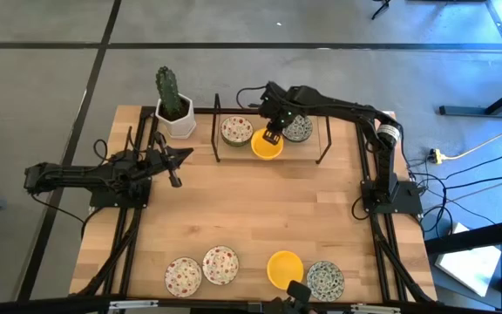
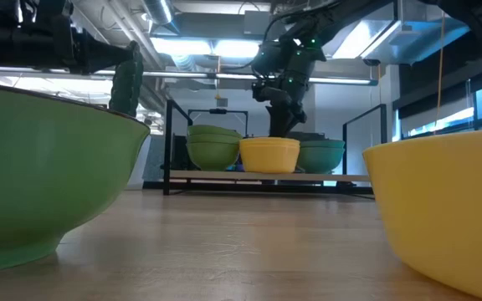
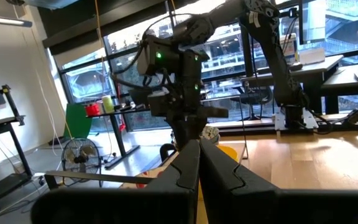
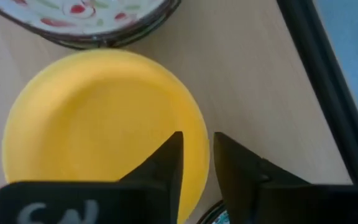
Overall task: Pick & Place Mini bowls
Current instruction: Stack the white blue patterned bowl on top of the white blue patterned bowl on the shelf
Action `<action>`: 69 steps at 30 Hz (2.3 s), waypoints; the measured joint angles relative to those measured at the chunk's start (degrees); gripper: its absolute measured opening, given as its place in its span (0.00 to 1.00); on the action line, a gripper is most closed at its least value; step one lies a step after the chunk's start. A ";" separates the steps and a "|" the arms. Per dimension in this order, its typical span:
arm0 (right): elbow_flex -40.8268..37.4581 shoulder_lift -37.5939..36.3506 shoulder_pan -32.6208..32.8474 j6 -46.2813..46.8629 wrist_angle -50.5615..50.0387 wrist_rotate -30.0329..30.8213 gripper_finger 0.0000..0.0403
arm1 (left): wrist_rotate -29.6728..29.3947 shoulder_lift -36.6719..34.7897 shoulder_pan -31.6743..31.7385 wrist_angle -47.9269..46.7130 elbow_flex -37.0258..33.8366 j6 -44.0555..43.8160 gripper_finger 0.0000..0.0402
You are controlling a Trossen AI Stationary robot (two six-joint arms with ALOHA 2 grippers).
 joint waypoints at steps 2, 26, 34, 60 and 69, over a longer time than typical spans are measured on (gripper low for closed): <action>1.20 0.00 0.00 0.02 -0.58 0.00 0.25 | 0.00 0.00 0.02 -0.16 0.01 0.00 0.01; 2.50 -15.46 29.57 -6.51 7.87 -7.76 0.06 | 0.03 0.00 0.00 -1.74 0.00 0.92 0.01; -14.51 -32.79 46.35 -5.74 16.61 -1.46 0.03 | 0.02 -0.02 0.00 -2.17 0.01 0.68 0.01; -77.08 -70.05 47.23 -5.23 75.05 6.56 0.01 | -0.16 -0.02 0.02 -1.74 0.00 0.29 0.01; -78.33 -70.47 44.82 -4.57 74.39 6.56 0.05 | -0.12 -0.02 0.00 -1.81 0.00 0.28 0.01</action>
